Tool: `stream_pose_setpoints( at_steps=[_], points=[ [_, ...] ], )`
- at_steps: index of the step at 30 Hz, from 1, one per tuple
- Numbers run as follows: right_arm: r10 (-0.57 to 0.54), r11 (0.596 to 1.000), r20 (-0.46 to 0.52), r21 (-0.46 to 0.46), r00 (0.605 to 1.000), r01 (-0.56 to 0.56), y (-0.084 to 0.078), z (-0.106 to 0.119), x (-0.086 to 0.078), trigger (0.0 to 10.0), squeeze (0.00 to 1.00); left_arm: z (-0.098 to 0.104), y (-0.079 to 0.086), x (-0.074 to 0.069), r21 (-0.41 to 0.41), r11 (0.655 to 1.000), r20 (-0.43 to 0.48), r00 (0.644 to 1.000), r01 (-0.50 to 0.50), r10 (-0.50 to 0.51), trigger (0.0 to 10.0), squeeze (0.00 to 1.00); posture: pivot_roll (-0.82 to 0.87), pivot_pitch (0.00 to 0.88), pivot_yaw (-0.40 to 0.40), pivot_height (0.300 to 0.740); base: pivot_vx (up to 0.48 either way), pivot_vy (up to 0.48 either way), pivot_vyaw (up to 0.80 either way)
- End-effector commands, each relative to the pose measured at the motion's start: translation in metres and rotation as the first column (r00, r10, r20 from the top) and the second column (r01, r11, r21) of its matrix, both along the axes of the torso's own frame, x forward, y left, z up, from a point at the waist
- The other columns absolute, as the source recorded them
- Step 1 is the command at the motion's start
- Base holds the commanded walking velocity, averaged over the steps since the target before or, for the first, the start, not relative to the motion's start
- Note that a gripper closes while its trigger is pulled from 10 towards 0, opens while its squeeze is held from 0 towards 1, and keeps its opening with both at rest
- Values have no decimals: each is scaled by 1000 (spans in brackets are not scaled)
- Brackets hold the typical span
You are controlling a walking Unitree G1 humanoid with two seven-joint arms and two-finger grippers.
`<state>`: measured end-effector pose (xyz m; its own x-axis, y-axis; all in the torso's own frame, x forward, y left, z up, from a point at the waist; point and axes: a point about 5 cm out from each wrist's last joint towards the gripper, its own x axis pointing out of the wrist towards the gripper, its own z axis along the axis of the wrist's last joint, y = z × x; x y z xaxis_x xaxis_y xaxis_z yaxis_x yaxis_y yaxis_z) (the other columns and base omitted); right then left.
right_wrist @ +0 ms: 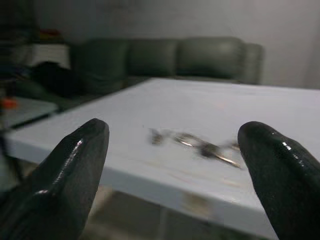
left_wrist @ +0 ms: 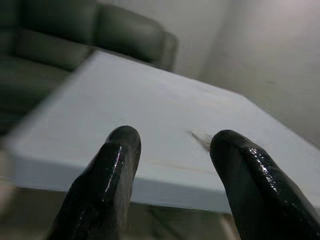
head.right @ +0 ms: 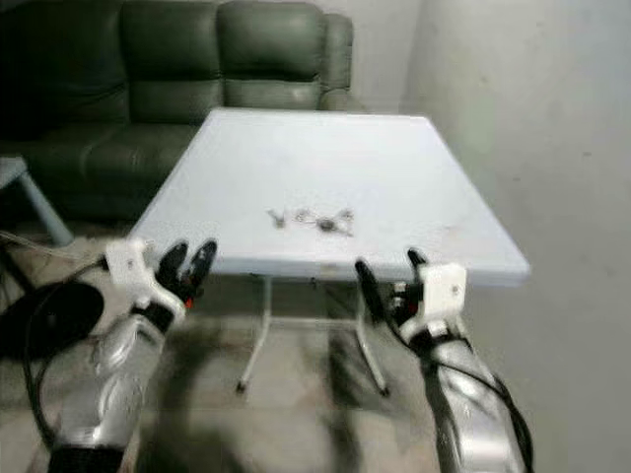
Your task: Hang keys on a hook
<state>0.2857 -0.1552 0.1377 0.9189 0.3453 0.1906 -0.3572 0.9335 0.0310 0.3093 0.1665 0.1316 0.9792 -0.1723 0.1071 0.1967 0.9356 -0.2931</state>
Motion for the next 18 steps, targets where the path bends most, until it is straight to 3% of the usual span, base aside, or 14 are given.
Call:
stream_pose_setpoints(
  at_steps=[1, 7, 18],
  points=[
    [-20, 1000, 9, -7, 1000, 20, -9, 4, -1, 10000, 0, 3, -8, 1, -6, 1000, 8, 1000, 19, -19, 10000, 0, 117, 0, 0, 740, 0, 458, 0],
    [-18, 1000, 6, -9, 1000, 18, -9, 4, -2, 10000, 0, 1, -9, 0, 6, 1000, 5, 1000, 16, -16, 10000, 0, 118, 0, -4, 740, 86, 408, 0],
    [-28, 1000, -3, -10, 1000, 28, -11, 3, -3, 10000, 0, -1, -8, -1, 34, 999, -4, 1000, -11, 12, 10000, 0, 118, 0, -3, 740, 44, 0, 0]
  ],
)
